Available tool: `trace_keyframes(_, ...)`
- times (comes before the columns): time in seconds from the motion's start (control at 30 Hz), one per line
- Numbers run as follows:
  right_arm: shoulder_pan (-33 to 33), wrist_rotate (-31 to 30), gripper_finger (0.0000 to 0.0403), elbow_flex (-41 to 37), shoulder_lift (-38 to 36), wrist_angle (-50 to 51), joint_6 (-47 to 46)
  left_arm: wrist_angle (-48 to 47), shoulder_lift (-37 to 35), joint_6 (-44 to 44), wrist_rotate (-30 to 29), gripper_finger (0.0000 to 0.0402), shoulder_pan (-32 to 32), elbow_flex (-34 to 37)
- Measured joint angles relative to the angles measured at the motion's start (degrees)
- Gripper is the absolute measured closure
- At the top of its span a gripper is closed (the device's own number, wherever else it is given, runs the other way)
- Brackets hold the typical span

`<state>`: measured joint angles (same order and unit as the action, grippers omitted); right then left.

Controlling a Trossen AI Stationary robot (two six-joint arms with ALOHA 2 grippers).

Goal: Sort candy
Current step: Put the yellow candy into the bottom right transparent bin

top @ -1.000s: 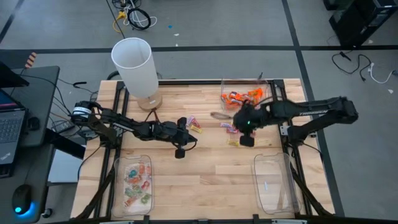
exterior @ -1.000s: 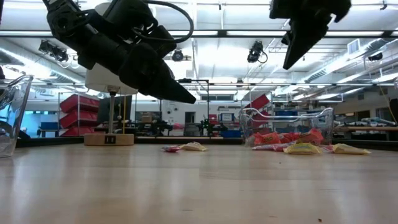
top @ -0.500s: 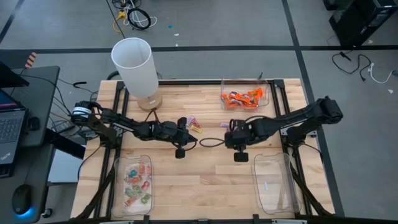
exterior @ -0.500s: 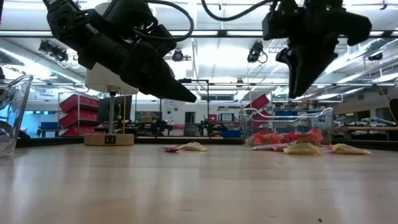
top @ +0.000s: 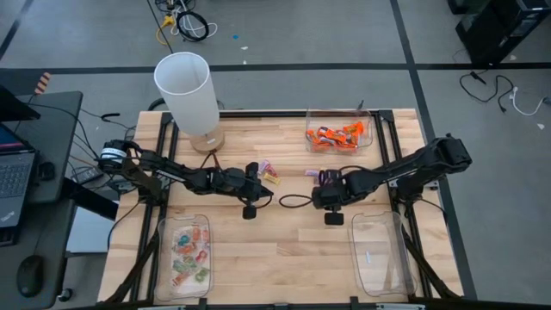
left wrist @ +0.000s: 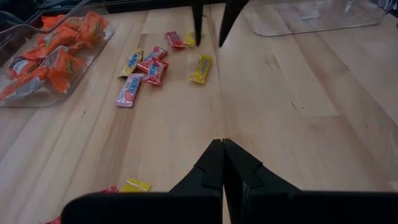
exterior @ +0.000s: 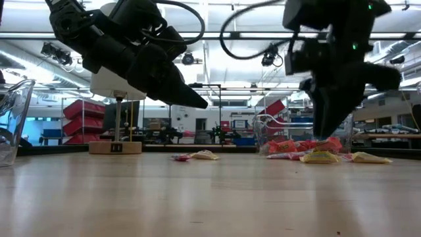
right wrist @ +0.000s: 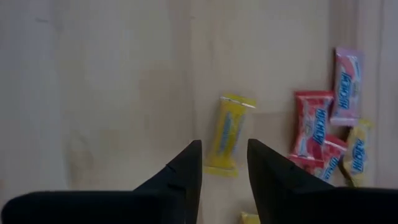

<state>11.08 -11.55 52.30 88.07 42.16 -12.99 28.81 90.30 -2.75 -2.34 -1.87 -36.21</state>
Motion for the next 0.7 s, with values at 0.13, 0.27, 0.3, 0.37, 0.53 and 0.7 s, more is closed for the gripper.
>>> trace_keyframes(0.13,-0.67,-0.95,0.0285,-3.37,0.00,-5.20,-0.48,0.13,0.00,0.01,-0.01,0.0400,0.00,0.01)
trace_keyframes(0.27,-2.04,-0.56,0.0283,-6.03,0.00,-8.19,-1.89,0.20,0.00,0.01,0.00,0.0400,0.00,0.02)
trace_keyframes(0.3,-2.35,-0.28,0.0283,-6.54,0.00,-8.60,-2.28,0.30,0.00,-0.01,0.00,0.0400,0.00,0.02)
trace_keyframes(0.37,-2.87,0.94,0.0283,-7.52,0.00,-10.29,-3.12,0.45,0.00,-0.01,0.01,0.0400,0.00,0.02)
trace_keyframes(0.53,-3.38,2.29,0.0278,-10.29,0.00,-14.35,-4.75,0.43,0.00,-0.01,0.01,0.0400,0.00,0.00)
trace_keyframes(0.7,-3.37,2.28,0.0276,-11.09,0.00,-15.18,-5.49,0.44,0.00,-0.01,0.01,0.0400,0.00,0.00)
